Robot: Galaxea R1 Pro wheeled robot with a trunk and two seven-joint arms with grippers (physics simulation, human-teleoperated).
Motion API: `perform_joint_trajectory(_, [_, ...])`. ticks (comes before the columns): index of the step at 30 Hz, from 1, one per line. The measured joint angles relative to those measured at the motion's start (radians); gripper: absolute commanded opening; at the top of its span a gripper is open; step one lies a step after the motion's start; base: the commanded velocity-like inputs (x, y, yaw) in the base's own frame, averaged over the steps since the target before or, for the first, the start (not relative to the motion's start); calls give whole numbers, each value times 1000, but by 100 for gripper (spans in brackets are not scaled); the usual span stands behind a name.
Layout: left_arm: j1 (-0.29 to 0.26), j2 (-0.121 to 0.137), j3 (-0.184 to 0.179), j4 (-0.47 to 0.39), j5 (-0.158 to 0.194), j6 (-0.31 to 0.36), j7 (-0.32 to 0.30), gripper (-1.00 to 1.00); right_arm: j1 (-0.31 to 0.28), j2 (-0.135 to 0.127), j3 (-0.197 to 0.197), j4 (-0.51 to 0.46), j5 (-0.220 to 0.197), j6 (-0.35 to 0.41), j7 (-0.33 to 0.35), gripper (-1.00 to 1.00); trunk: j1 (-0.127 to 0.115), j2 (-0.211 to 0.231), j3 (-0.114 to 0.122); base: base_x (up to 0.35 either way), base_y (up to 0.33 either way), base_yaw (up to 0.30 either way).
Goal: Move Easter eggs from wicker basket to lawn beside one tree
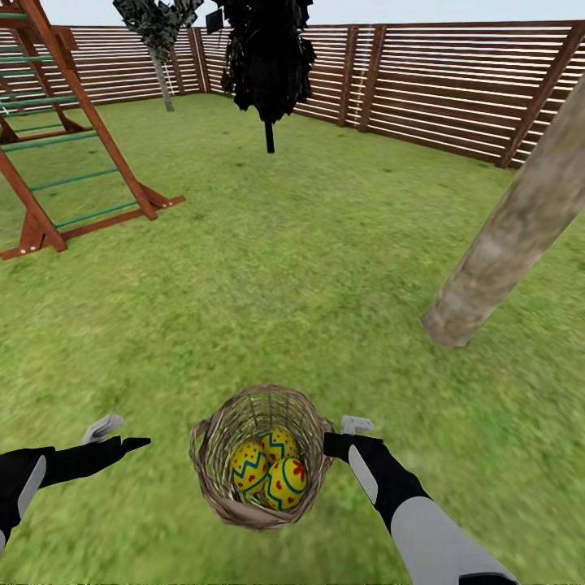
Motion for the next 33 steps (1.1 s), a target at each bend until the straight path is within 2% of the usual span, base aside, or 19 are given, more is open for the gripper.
perform_joint_trajectory(33, [0,0,0,0,0,0,0,100,0,0,0,0,0,0,0,-100,0,0,-53,0,0,0])
